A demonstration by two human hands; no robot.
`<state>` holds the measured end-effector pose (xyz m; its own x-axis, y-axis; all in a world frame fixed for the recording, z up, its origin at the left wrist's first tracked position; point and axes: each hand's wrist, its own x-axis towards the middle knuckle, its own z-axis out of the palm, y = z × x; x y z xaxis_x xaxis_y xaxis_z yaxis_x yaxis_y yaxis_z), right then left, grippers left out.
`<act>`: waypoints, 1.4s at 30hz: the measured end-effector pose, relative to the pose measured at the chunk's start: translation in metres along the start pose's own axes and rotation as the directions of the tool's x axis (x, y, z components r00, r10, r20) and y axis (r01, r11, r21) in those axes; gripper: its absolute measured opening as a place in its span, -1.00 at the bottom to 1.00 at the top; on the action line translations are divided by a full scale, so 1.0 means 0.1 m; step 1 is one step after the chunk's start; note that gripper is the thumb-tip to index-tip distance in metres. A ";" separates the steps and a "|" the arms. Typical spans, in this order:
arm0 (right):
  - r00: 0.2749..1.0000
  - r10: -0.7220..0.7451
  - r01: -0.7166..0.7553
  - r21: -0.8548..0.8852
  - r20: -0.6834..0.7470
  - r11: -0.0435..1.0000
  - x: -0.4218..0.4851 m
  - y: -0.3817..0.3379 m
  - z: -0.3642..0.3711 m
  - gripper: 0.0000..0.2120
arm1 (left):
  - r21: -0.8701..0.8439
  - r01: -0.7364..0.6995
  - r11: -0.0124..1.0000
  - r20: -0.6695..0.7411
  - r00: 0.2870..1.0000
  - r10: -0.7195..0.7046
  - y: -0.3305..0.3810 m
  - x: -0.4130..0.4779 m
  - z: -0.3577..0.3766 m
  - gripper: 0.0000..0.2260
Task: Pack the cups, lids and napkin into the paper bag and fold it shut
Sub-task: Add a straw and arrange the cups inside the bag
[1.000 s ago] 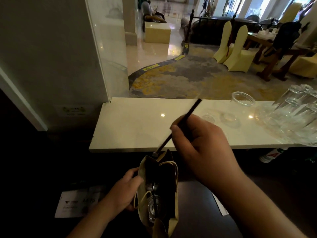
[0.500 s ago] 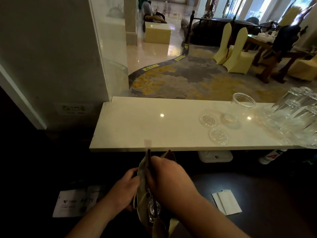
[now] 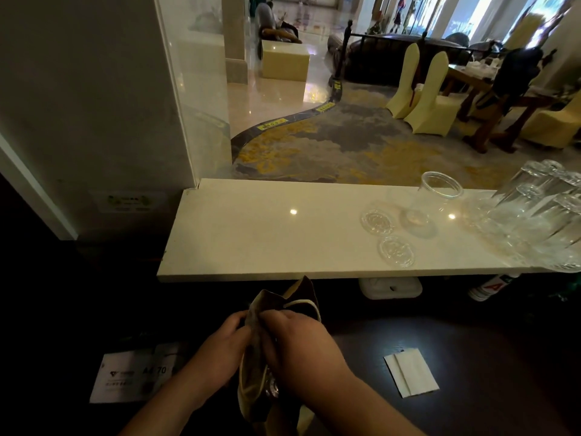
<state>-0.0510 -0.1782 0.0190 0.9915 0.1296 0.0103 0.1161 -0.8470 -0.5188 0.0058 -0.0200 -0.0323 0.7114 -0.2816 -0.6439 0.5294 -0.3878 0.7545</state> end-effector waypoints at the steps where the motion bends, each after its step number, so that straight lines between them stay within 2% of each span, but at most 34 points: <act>1: 1.000 0.027 -0.027 0.007 0.000 1.000 0.00 0.02 0.00 -0.83 | 0.013 0.000 1.000 0.006 1.000 0.000 0.03 -0.03 0.01 -0.62; 4: 0.984 0.162 -0.162 -0.002 0.078 0.987 0.03 0.10 0.02 -0.93 | 0.045 0.014 0.999 -0.011 1.000 -0.013 0.09 -0.07 0.04 -0.68; 7: 0.957 0.251 -0.252 -0.012 0.147 0.968 0.09 0.16 0.03 -0.91 | 0.073 0.025 0.997 -0.011 1.000 -0.025 0.11 -0.08 0.06 -0.63; 9: 0.941 0.267 -0.261 -0.056 0.207 0.964 0.17 0.20 0.06 -0.90 | 0.076 0.024 0.997 -0.010 1.000 -0.023 0.10 -0.06 0.07 -0.54; 11: 0.914 0.300 -0.289 -0.081 0.273 0.954 0.27 0.24 0.12 -0.87 | 0.080 0.025 0.996 -0.011 1.000 -0.024 0.10 -0.05 0.08 -0.53; 15: 0.872 0.346 -0.317 -0.138 0.346 0.938 0.49 0.33 0.30 -0.91 | 0.126 0.007 0.992 -0.013 1.000 -0.005 0.11 -0.05 0.10 -0.69; 17: 0.851 0.363 -0.311 -0.192 0.379 0.931 0.55 0.36 0.37 -0.87 | 0.152 0.006 0.988 -0.011 1.000 -0.004 0.11 -0.05 0.09 -0.71; 20: 0.786 0.416 -0.348 -0.229 0.458 0.909 0.62 0.38 0.39 -0.77 | 0.152 -0.002 0.988 -0.014 1.000 0.004 0.11 -0.06 0.08 -0.68; 23: 0.658 0.446 -0.329 -0.302 0.606 0.895 0.66 0.42 0.39 -0.66 | 0.138 -0.011 0.990 -0.023 1.000 0.014 0.10 -0.07 0.07 -0.71; 28: 0.656 0.494 -0.365 -0.332 0.571 0.870 0.63 0.43 0.42 -0.66 | 0.149 -0.014 0.989 -0.008 1.000 0.015 0.11 -0.08 0.06 -0.69; 32: 0.590 0.527 -0.418 -0.327 0.612 0.847 0.69 0.44 0.47 -0.55 | 0.158 -0.020 0.987 -0.007 1.000 0.021 0.11 -0.07 0.10 -0.68; 36: 0.628 0.546 -0.467 -0.293 0.554 0.834 0.67 0.43 0.52 -0.59 | 0.162 -0.017 0.987 0.008 1.000 0.016 0.13 -0.06 0.11 -0.67; 42: 0.631 0.554 -0.480 -0.287 0.544 0.829 0.58 0.36 0.42 -0.60 | 0.161 -0.045 0.986 -0.018 0.999 0.048 0.12 -0.08 0.09 -0.70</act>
<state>0.0082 -0.1801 -0.0348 0.6577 -0.1066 -0.7457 -0.3631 -0.9122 -0.1898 0.0023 -0.0302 -0.0187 0.7443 -0.2841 -0.6044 0.4157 -0.5113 0.7522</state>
